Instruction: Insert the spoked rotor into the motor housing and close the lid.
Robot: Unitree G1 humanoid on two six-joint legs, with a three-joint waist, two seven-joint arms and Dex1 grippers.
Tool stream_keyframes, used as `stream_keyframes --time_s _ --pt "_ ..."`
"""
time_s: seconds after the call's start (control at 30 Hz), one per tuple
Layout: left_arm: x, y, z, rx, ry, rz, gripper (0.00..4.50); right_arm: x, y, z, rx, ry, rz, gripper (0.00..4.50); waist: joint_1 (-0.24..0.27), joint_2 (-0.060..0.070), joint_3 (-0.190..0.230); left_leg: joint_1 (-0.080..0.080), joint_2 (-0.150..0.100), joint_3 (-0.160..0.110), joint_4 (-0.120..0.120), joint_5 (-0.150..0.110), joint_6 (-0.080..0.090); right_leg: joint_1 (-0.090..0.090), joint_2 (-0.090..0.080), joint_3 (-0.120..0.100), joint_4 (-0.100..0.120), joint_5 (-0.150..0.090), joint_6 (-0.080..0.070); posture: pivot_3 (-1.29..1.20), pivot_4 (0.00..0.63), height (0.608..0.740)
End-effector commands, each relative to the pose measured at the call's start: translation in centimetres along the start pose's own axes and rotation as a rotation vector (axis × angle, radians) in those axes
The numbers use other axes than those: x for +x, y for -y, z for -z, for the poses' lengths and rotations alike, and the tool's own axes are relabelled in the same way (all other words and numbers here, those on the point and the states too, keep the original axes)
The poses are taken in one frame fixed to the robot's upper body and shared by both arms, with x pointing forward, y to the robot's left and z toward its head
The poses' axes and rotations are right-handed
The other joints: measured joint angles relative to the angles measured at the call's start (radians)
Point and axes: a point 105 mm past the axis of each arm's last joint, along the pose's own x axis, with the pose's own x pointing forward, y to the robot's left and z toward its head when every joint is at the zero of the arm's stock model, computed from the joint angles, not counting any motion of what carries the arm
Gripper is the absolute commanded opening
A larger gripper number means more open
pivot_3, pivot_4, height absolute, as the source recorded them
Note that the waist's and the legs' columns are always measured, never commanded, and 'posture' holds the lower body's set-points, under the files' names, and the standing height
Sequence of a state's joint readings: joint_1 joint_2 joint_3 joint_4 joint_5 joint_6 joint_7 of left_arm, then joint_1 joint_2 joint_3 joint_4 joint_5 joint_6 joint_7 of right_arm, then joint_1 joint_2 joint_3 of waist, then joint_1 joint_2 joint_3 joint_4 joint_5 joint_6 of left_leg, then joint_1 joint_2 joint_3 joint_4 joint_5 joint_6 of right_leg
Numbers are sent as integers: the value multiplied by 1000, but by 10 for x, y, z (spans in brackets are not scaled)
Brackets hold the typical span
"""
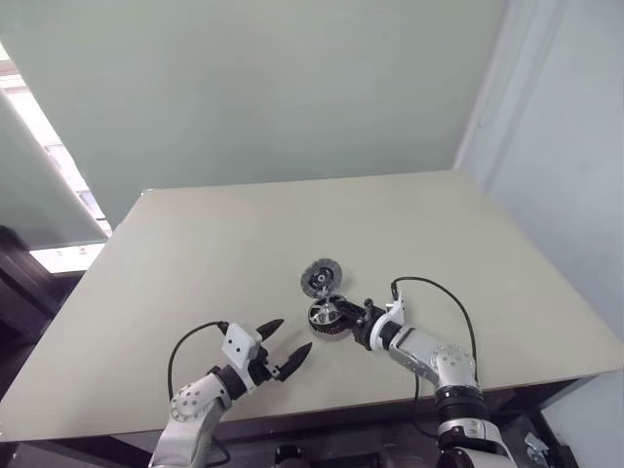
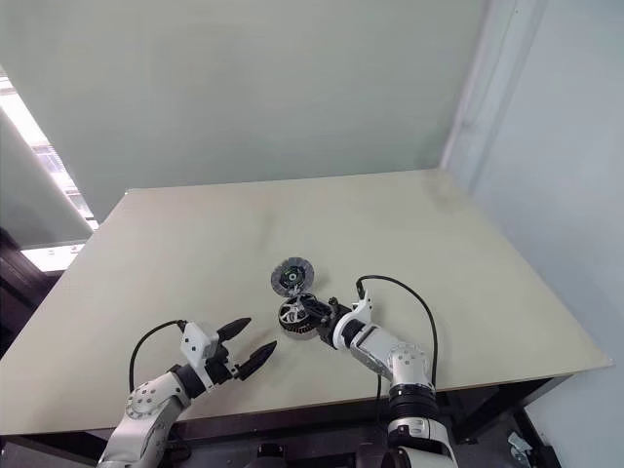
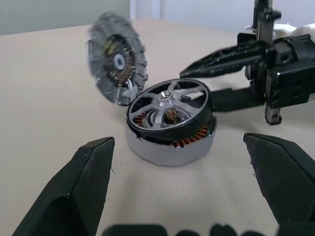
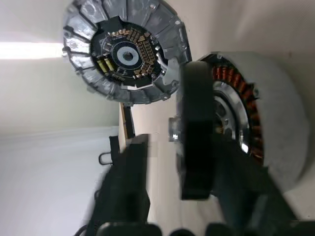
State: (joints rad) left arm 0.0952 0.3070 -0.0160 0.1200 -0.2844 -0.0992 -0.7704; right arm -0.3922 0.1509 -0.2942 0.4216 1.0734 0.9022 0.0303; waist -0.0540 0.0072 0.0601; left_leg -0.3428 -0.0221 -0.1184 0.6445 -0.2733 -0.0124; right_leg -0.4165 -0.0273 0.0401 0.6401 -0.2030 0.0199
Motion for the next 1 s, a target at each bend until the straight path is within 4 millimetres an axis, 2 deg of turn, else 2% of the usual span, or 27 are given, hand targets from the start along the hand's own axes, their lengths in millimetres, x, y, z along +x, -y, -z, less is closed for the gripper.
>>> stream_keyframes --time_s 0.03,0.1,0.3,0.47,0.63,0.73,0.87,1.0 --pt "2 -3 -10 27 39 -6 4500 2 -29 0 -38 4 -96 3227 0 0 0 0 0 0 0 0 0 0 0 0 0 0 0 0 0 740" --pt "2 -3 -10 26 40 -5 4500 -4 -36 -2 -83 1 -110 3888 0 0 0 0 0 0 0 0 0 0 0 0 0 0 0 0 0 740" --pt "2 -2 -11 25 40 -5 4500 -30 -54 -5 -303 5 -106 3888 1 0 0 -1 -1 0 0 0 0 0 -1 0 0 0 0 0 0 740" --pt "2 -2 -11 25 39 -2 4500 -50 -46 -12 -549 11 22 3888 1 0 0 -1 -1 0 0 0 0 0 -1 0 0 0 0 0 0 740" --pt "4 -1 -11 27 41 6 4500 -52 -52 -10 -786 42 6 3888 -1 -1 0 0 0 0 0 0 0 0 -1 0 0 0 0 0 0 740" --pt "5 -1 -12 28 41 9 4500 -47 -54 -7 -863 67 -19 3302 0 -1 0 0 0 1 0 0 0 0 0 0 0 0 0 0 0 740" --pt "6 -2 -12 30 41 13 4500 -27 -62 12 -1129 39 -70 1901 0 -1 0 0 0 1 0 0 0 0 0 0 0 0 0 0 0 740" --pt "6 -2 -12 33 42 12 4500 -8 -61 14 -1247 73 -59 332 1 -2 0 0 0 1 1 0 0 0 -1 0 0 0 0 0 0 740"
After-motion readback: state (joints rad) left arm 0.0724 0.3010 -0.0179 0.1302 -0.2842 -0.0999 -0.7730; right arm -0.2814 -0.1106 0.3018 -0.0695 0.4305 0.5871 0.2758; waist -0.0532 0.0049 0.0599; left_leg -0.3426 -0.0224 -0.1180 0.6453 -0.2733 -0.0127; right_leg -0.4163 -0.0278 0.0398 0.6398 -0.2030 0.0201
